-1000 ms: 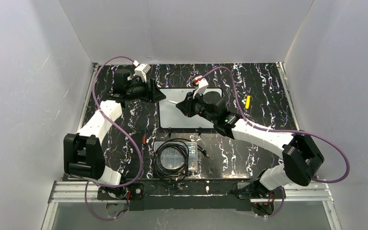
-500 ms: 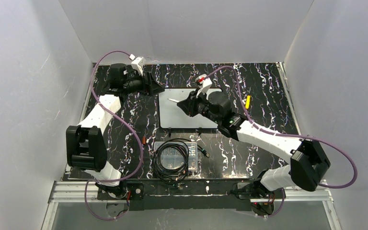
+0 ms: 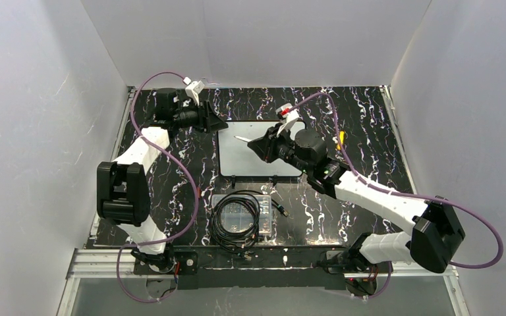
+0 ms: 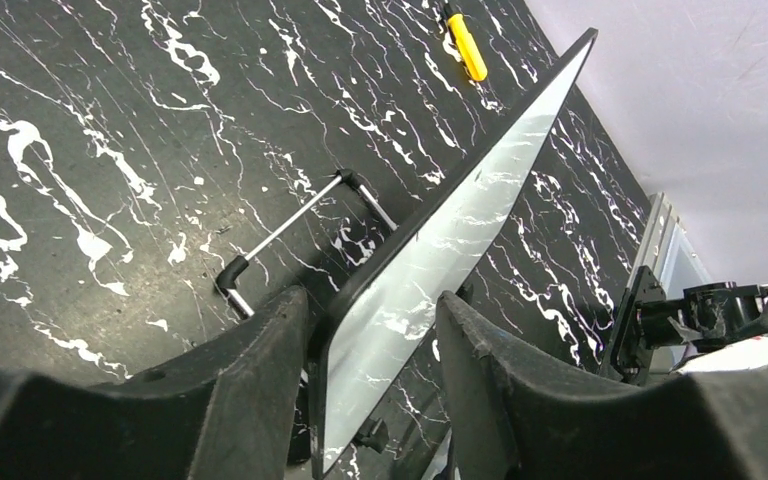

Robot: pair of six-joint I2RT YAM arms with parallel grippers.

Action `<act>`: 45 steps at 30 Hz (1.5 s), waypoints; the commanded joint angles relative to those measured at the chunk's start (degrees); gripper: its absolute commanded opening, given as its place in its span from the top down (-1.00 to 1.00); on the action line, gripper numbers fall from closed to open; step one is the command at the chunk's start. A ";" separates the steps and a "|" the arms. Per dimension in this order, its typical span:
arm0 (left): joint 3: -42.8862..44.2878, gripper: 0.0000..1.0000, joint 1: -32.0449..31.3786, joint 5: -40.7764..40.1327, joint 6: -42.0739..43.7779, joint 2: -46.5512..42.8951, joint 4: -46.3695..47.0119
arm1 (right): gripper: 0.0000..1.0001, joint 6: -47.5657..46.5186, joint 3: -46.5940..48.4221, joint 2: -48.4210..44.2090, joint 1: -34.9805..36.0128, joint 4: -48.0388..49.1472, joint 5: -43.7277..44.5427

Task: Write a sentence on the whiteboard

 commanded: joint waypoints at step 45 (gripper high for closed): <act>-8.68 0.47 -0.90 -3.71 5.73 -12.97 -9.99 | 0.97 -0.33 2.65 8.97 0.40 7.89 -2.29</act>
